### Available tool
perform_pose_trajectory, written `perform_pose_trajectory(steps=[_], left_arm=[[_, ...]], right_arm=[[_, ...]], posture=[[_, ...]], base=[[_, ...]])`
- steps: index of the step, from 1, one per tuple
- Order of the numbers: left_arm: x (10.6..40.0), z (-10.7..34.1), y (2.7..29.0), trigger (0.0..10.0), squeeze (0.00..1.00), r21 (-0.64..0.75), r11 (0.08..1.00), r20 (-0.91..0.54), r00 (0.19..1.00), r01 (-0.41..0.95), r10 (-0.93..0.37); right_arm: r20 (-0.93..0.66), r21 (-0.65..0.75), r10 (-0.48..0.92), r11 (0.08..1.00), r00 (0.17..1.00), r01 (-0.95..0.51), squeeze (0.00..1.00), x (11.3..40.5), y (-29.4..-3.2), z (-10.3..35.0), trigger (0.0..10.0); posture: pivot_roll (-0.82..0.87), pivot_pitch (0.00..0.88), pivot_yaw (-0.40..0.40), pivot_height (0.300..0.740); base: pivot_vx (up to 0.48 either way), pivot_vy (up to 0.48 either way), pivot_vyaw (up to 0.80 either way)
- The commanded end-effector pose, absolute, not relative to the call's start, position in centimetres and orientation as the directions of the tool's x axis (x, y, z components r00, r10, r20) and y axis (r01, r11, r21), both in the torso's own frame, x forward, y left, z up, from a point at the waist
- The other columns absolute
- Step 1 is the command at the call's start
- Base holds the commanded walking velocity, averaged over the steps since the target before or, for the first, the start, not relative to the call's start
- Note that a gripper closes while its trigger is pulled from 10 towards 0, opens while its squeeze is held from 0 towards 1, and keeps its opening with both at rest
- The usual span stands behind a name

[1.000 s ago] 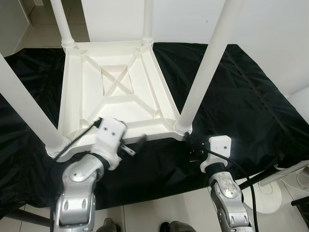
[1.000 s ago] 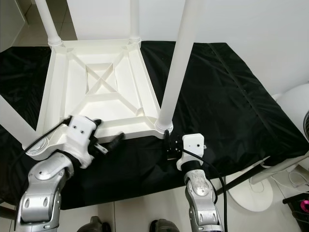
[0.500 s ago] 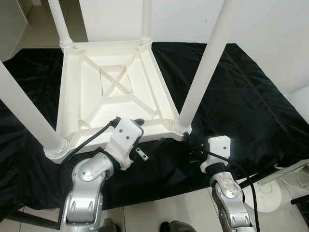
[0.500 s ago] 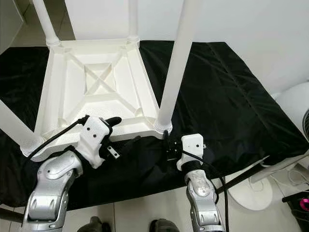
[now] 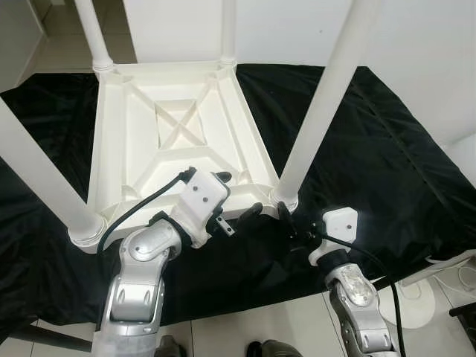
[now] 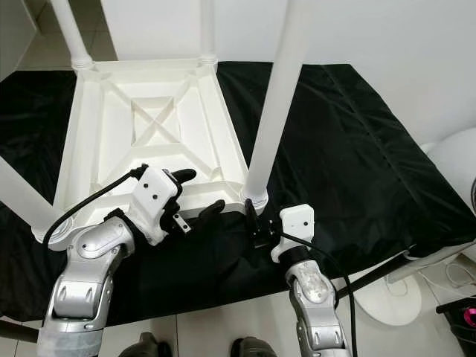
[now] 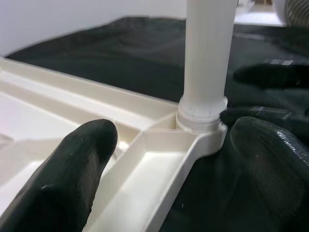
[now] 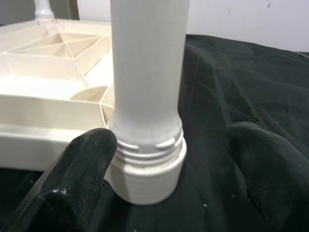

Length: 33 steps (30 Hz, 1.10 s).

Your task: Building children table

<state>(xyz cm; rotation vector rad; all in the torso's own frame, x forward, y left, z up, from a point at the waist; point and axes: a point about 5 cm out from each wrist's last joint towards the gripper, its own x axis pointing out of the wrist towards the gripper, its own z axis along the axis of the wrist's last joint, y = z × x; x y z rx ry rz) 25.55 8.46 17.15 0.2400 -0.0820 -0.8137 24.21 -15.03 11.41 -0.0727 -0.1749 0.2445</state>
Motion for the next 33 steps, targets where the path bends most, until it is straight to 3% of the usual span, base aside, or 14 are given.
perform_pose_trajectory(steps=[1, 4, 13, 22, 33], left_arm=[[27.0, 18.1, 7.9, 10.0, 0.00, 0.100, 0.905, 0.127, 0.897, 0.413, -0.424], [27.4, 18.2, 8.0, 10.0, 0.00, 0.036, 0.914, 0.143, 0.903, 0.404, -0.405], [28.8, 18.5, 8.3, 10.0, 0.00, 0.076, 0.934, 0.164, 0.920, 0.348, -0.356], [30.2, 19.1, 8.1, 10.0, 0.00, 0.027, 0.948, 0.193, 0.929, 0.317, -0.316], [31.0, 19.3, 9.8, 10.0, 0.00, 0.025, 0.962, 0.167, 0.948, 0.272, -0.273]], right_arm=[[0.156, -0.088, 0.255, 0.966, 0.954, -0.244, 0.00, 24.0, -15.5, 11.4, 10.0], [0.159, -0.080, 0.278, 0.960, 0.947, -0.269, 0.00, 24.2, -15.5, 11.7, 10.0], [0.199, -0.086, 0.299, 0.954, 0.933, -0.287, 0.00, 25.8, -14.7, 13.0, 10.0], [0.213, -0.093, 0.312, 0.950, 0.926, -0.299, 0.00, 27.2, -14.1, 13.5, 10.0], [0.234, -0.140, 0.303, 0.951, 0.924, -0.277, 0.00, 28.4, -14.0, 13.9, 10.0]], posture=[[-0.08, 0.048, -0.024, 0.740], [-0.09, 0.048, -0.022, 0.740], [-0.10, 0.037, -0.027, 0.740], [-0.07, 0.026, -0.006, 0.740], [-0.04, 0.016, 0.030, 0.740]], base=[[0.000, 0.000, 0.00], [0.000, 0.000, 0.00], [0.000, 0.000, 0.00], [0.000, 0.000, 0.00], [0.000, 0.000, 0.00]])
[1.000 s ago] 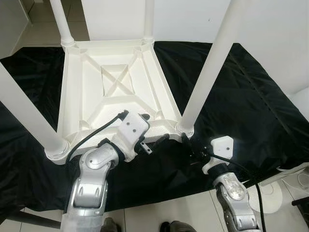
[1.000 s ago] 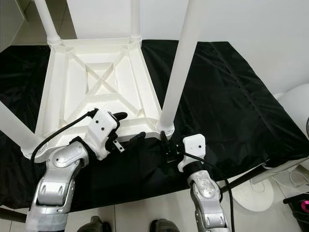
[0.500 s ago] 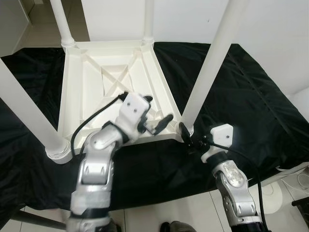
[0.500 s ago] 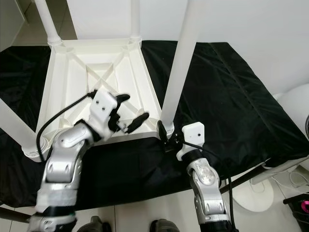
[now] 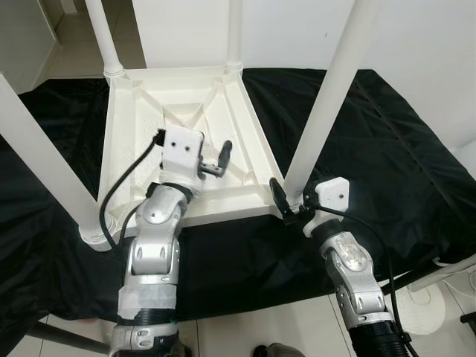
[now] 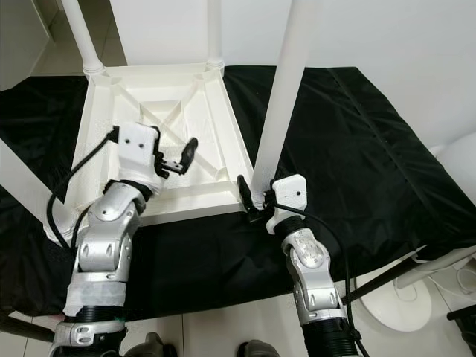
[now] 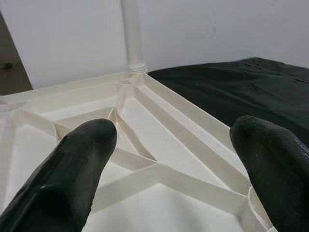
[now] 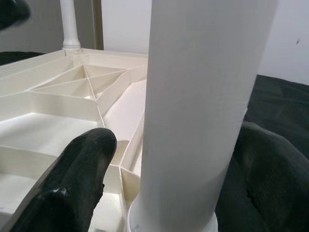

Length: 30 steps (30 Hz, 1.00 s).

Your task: Building children table

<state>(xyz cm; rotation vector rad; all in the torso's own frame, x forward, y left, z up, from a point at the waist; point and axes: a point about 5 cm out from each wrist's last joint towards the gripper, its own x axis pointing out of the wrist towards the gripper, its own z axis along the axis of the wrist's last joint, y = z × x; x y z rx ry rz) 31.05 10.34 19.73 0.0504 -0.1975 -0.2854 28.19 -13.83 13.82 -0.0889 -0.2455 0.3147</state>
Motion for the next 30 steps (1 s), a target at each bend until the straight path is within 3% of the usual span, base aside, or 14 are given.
perform_pose_trajectory(steps=[1, 16, 22, 26, 30], left_arm=[[31.0, 19.3, 9.8, 10.0, 0.00, 0.025, 0.962, 0.167, 0.948, 0.272, -0.273], [30.4, 17.4, 11.3, 10.0, 0.00, 0.091, 0.988, 0.238, 0.960, 0.128, -0.146], [30.1, 17.1, 11.3, 10.0, 0.00, 0.152, 0.975, 0.219, 0.957, 0.159, -0.190], [28.0, 16.0, 9.8, 10.0, 0.00, 0.128, 0.911, 0.174, 0.895, 0.393, -0.410], [27.9, 15.5, 9.9, 10.0, 0.00, 0.123, 0.924, 0.155, 0.912, 0.363, -0.379]], right_arm=[[0.234, -0.140, 0.303, 0.951, 0.924, -0.277, 0.00, 28.4, -14.0, 13.9, 10.0], [0.275, -0.090, 0.218, 0.976, 0.937, -0.201, 0.00, 29.0, -13.6, 13.9, 10.0], [0.265, -0.096, 0.212, 0.977, 0.941, -0.193, 0.00, 29.1, -13.4, 14.2, 10.0], [0.241, -0.074, 0.173, 0.984, 0.955, -0.159, 0.00, 29.1, -13.5, 14.6, 10.0], [0.247, -0.063, 0.160, 0.987, 0.956, -0.149, 0.00, 29.3, -13.2, 15.1, 10.0]], posture=[[-0.04, 0.016, 0.030, 0.740], [-0.04, 0.011, 0.032, 0.740], [-0.04, 0.013, 0.030, 0.740], [-0.03, 0.021, 0.014, 0.740], [-0.03, 0.020, 0.011, 0.740]], base=[[0.000, 0.000, 0.00], [0.000, 0.000, 0.00], [0.000, 0.000, 0.00], [0.000, 0.000, 0.00], [0.000, 0.000, 0.00]])
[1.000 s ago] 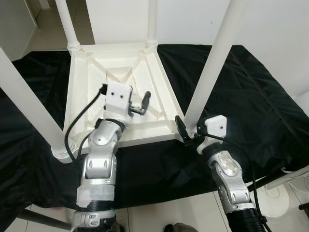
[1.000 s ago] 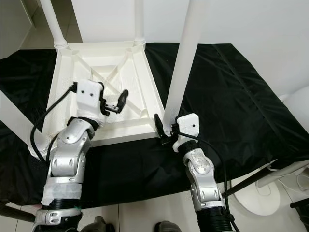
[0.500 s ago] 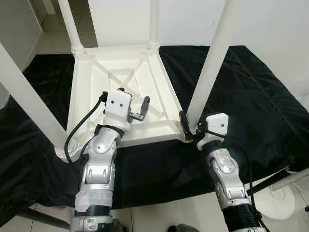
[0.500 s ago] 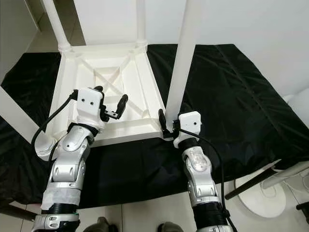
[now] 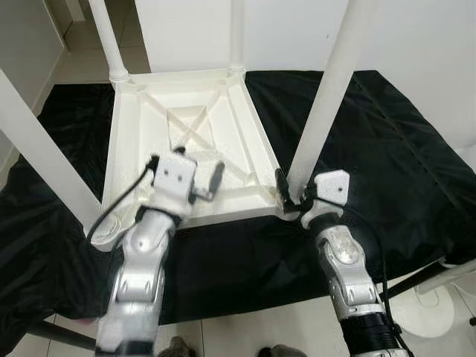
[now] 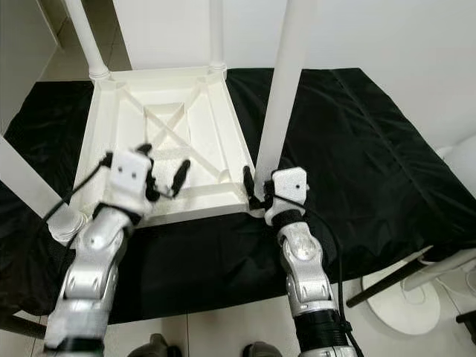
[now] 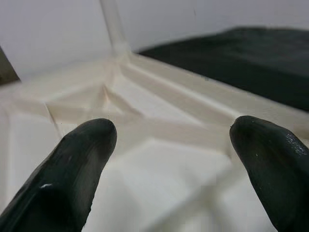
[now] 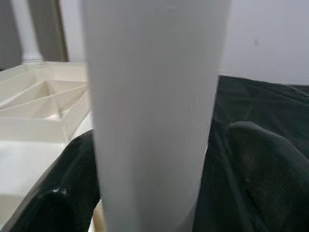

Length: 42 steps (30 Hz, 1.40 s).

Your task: Building children table

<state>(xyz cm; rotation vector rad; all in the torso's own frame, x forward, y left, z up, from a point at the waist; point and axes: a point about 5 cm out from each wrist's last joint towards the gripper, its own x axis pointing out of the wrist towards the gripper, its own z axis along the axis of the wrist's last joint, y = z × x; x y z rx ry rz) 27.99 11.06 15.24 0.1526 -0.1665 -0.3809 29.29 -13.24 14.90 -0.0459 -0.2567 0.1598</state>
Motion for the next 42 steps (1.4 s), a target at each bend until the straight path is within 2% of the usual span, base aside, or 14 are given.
perform_pose_trajectory(steps=[1, 8, 42], left_arm=[[27.9, 15.5, 9.9, 10.0, 0.00, 0.123, 0.924, 0.155, 0.912, 0.363, -0.379], [29.2, 17.1, 10.0, 10.0, 0.00, 0.090, 0.975, 0.143, 0.967, 0.201, -0.212], [29.3, 18.2, 9.5, 10.0, 0.00, 0.083, 0.975, 0.138, 0.966, 0.208, -0.218]], right_arm=[[0.247, -0.063, 0.160, 0.987, 0.956, -0.149, 0.00, 29.3, -13.2, 15.1, 10.0], [0.287, -0.130, 0.180, 0.981, 0.941, -0.148, 0.00, 29.7, -13.2, 16.5, 10.0], [0.313, -0.168, 0.198, 0.974, 0.929, -0.151, 0.00, 29.6, -12.4, 19.0, 10.0]], posture=[[-0.03, 0.020, 0.011, 0.740], [-0.02, 0.014, -0.006, 0.740], [-0.02, 0.005, -0.016, 0.740]], base=[[0.000, 0.000, 0.00], [0.000, 0.000, 0.00], [0.000, 0.000, 0.00]])
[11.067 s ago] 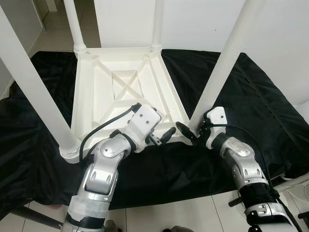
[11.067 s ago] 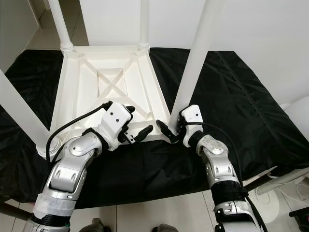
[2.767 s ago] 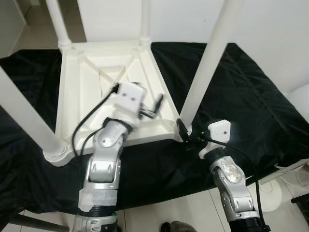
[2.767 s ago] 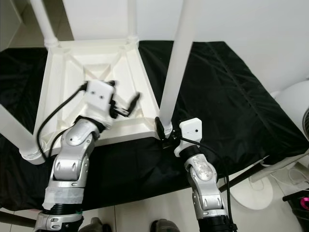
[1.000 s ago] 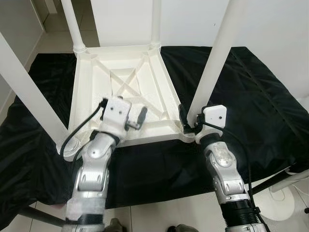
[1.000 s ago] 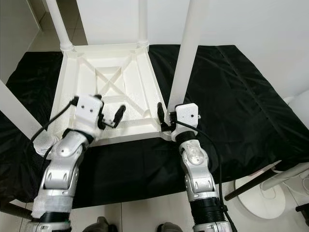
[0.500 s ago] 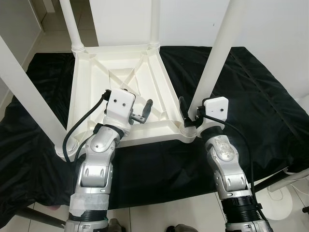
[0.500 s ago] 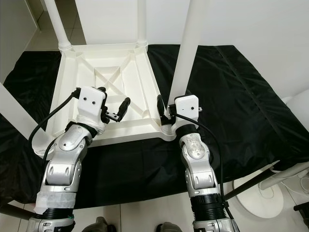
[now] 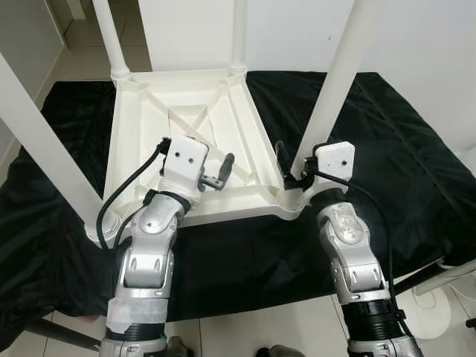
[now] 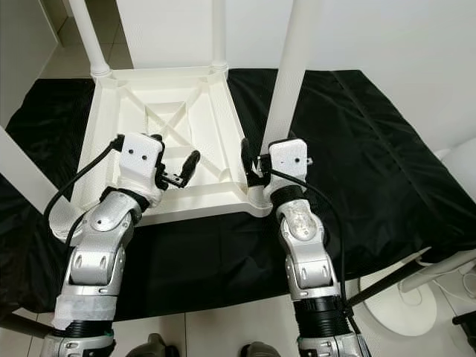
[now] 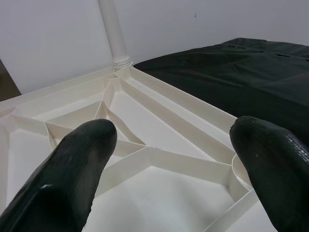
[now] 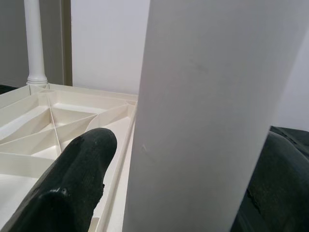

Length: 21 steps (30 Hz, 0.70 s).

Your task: Building children table

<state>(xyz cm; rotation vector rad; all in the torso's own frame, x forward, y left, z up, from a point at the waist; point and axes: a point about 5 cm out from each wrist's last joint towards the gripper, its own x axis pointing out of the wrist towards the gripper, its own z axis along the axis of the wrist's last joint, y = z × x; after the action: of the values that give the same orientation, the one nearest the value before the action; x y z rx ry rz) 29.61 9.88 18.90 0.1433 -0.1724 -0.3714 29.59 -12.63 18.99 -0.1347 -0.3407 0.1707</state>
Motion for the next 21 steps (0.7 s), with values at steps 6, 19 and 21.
perform_pose_trajectory(steps=[6, 19, 21], left_arm=[[29.3, 18.2, 9.5, 10.0, 0.00, 0.081, 0.975, 0.137, 0.967, 0.206, -0.215], [28.7, 18.5, 8.8, 10.0, 0.00, 0.075, 0.953, 0.147, 0.942, 0.294, -0.302], [28.4, 18.6, 8.5, 10.0, 0.00, 0.073, 0.938, 0.152, 0.926, 0.338, -0.345]], right_arm=[[0.306, -0.171, 0.208, 0.972, 0.929, -0.161, 0.00, 29.6, -12.3, 18.9, 9.2], [0.299, -0.158, 0.192, 0.976, 0.935, -0.150, 0.00, 29.7, -12.3, 19.1, 10.0], [0.294, -0.156, 0.190, 0.976, 0.937, -0.149, 0.00, 29.8, -12.2, 19.0, 10.0]], posture=[[-0.02, 0.007, -0.016, 0.740], [-0.01, 0.008, -0.015, 0.740], [-0.01, 0.008, -0.015, 0.740]], base=[[0.000, 0.000, 0.00], [0.000, 0.000, 0.00], [0.000, 0.000, 0.00]])
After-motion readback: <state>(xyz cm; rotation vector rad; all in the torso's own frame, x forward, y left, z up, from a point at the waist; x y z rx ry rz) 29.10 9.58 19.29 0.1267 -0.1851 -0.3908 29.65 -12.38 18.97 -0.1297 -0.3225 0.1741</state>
